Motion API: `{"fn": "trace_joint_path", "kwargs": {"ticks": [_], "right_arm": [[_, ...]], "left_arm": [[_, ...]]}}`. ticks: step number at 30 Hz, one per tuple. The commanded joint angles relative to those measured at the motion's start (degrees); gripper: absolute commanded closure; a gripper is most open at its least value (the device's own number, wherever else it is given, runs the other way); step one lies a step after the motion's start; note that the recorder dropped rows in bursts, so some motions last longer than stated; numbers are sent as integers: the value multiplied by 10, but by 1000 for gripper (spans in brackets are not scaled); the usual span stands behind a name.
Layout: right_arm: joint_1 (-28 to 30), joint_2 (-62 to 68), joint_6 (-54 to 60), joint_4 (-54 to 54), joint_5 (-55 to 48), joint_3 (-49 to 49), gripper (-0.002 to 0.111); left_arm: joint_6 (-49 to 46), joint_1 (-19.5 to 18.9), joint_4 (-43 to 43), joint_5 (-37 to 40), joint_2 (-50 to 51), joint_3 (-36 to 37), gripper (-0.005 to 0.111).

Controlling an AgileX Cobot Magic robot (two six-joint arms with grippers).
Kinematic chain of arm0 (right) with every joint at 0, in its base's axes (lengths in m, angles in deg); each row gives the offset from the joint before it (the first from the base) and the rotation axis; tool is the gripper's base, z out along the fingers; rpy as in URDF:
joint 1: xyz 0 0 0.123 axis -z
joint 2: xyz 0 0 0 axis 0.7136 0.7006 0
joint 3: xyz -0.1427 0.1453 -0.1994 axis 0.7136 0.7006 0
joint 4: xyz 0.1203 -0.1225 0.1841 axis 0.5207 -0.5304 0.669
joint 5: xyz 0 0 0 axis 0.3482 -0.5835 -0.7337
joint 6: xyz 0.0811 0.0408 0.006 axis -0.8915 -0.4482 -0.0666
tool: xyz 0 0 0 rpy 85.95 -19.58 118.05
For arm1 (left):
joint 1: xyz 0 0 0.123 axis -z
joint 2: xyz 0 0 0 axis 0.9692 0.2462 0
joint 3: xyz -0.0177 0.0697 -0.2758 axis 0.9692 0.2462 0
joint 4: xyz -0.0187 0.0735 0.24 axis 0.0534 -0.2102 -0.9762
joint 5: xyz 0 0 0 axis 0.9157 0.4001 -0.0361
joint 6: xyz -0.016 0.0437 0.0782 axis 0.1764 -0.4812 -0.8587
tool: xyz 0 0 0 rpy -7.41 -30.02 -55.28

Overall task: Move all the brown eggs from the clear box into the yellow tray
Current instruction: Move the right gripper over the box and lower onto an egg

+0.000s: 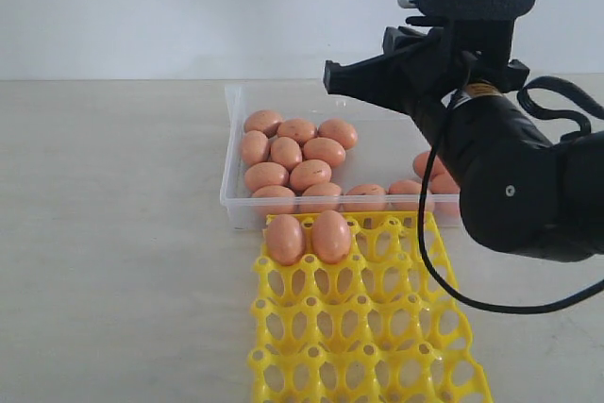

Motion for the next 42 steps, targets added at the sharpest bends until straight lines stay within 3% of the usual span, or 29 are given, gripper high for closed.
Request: {"fn": "trace_joint_path", "kwargs": {"ticks": [1,9,16,19,23,29,31,33,36,37,39,42], "right_arm": [[0,-12,8,-12,23,-6,107],[7,-10,110,46,24,-6,107],[61,60,-172,46,-5,-47,107],[69,63,-215,39,-18,-91,107],[69,45,-123,28,-16,-148,107],[81,2,174,-24,-13,-244,107],[101,1,191,-20,-111,-269,107],[133,17,147,-17,-352,-297,107],[167,48,116,-23,-618,-324,107],[177,60,125,-51,-721,-337,107],[189,70,114,-156,-825,-352,107],[207,91,-52,-327,-912,-378,107]], "left_arm": [[-2,2,-2,-7,-1,2,103],[-2,2,-2,-7,-1,2,103],[-2,2,-2,-7,-1,2,103],[-2,2,-2,-7,-1,2,103],[-2,2,-2,-7,-1,2,103],[-2,2,-2,-7,-1,2,103],[-2,2,-2,-7,-1,2,103],[-2,2,-2,-7,-1,2,103],[-2,2,-2,-7,-1,2,103],[-2,2,-2,-7,-1,2,103],[-2,2,-2,-7,-1,2,103],[-2,2,-2,-7,-1,2,103]]}}
